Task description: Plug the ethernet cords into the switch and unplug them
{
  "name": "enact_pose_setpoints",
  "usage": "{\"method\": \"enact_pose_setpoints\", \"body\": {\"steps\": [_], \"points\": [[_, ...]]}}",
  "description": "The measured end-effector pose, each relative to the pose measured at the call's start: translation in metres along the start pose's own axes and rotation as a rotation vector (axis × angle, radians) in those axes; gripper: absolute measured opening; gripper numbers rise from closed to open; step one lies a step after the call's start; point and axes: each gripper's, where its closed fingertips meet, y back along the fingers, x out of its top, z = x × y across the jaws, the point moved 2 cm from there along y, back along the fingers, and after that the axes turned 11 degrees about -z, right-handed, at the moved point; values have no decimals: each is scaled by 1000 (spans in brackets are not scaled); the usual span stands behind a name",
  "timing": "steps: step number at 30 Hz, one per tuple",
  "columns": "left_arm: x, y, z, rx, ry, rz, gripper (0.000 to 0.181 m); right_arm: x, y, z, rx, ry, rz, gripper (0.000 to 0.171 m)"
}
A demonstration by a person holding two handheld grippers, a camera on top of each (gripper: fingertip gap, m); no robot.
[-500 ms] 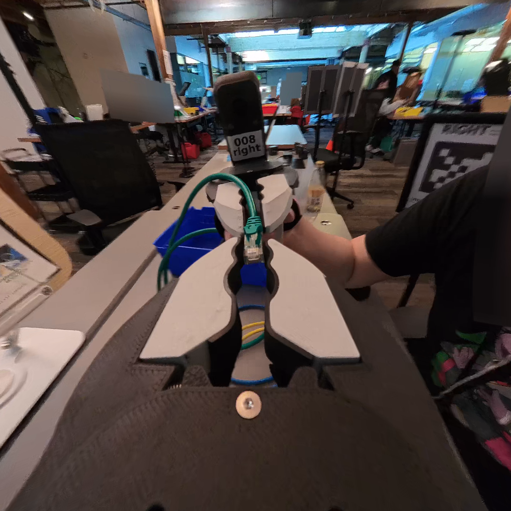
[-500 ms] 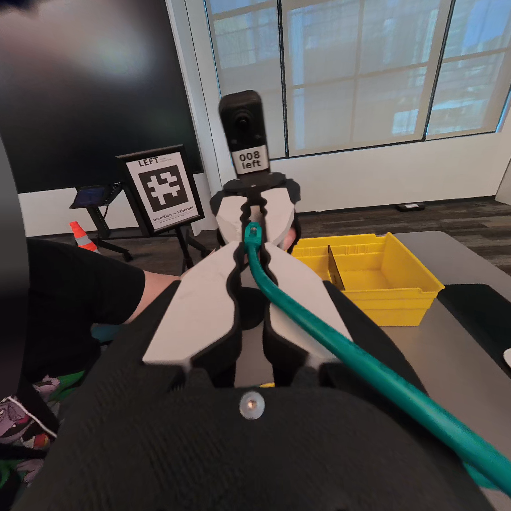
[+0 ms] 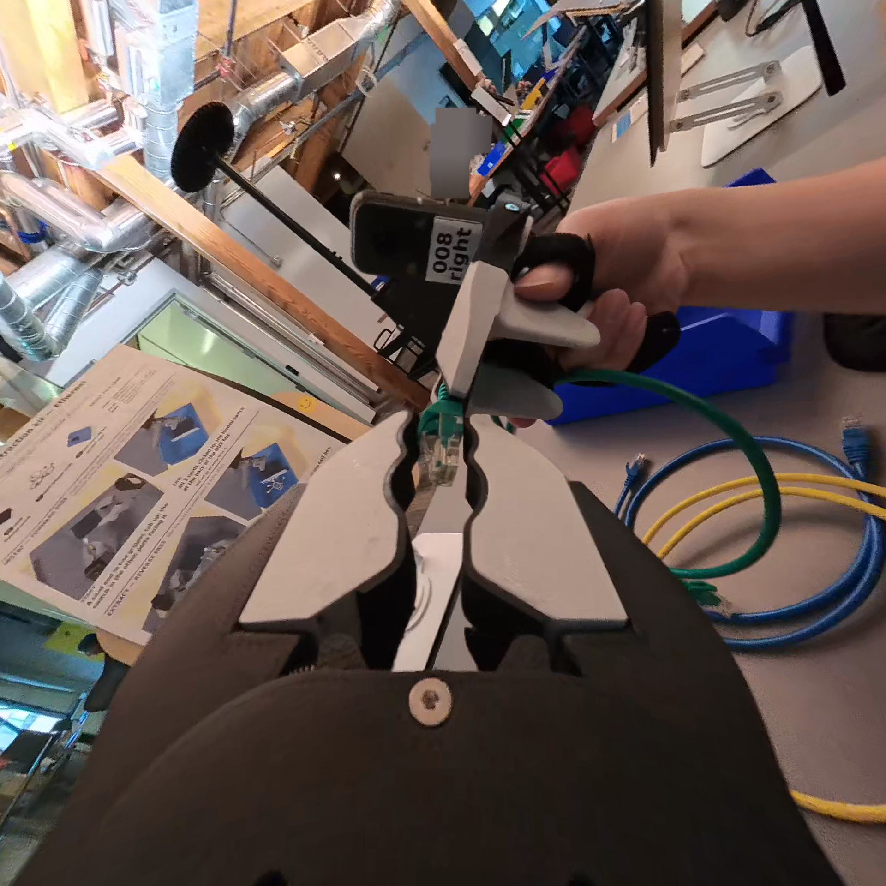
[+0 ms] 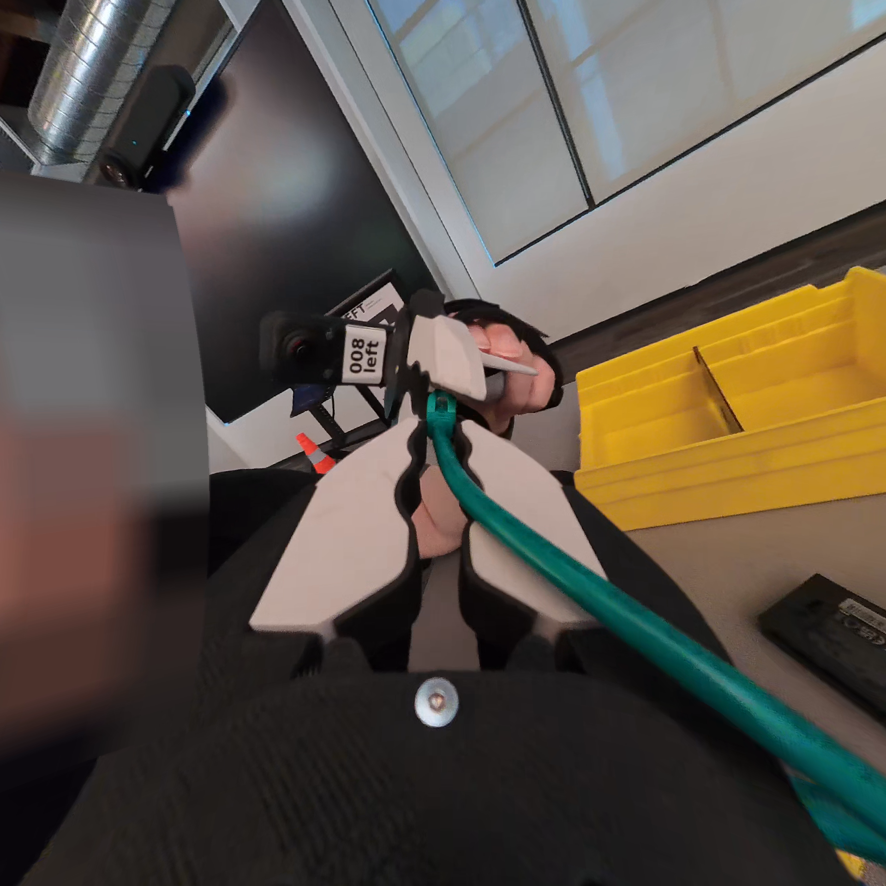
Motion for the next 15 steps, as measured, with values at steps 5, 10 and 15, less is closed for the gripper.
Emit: {"method": "enact_pose_setpoints", "body": {"steps": [5, 10, 15], "points": [[2, 4, 3, -36, -12, 7, 14, 0, -2, -2, 18, 9, -4, 14], [6, 10, 4, -82, 16, 38, 14, 2, 1, -6, 41, 21, 13, 16], [6, 12, 8, -123, 5, 42, 13, -1, 1, -10, 76, 31, -12, 10]]}}
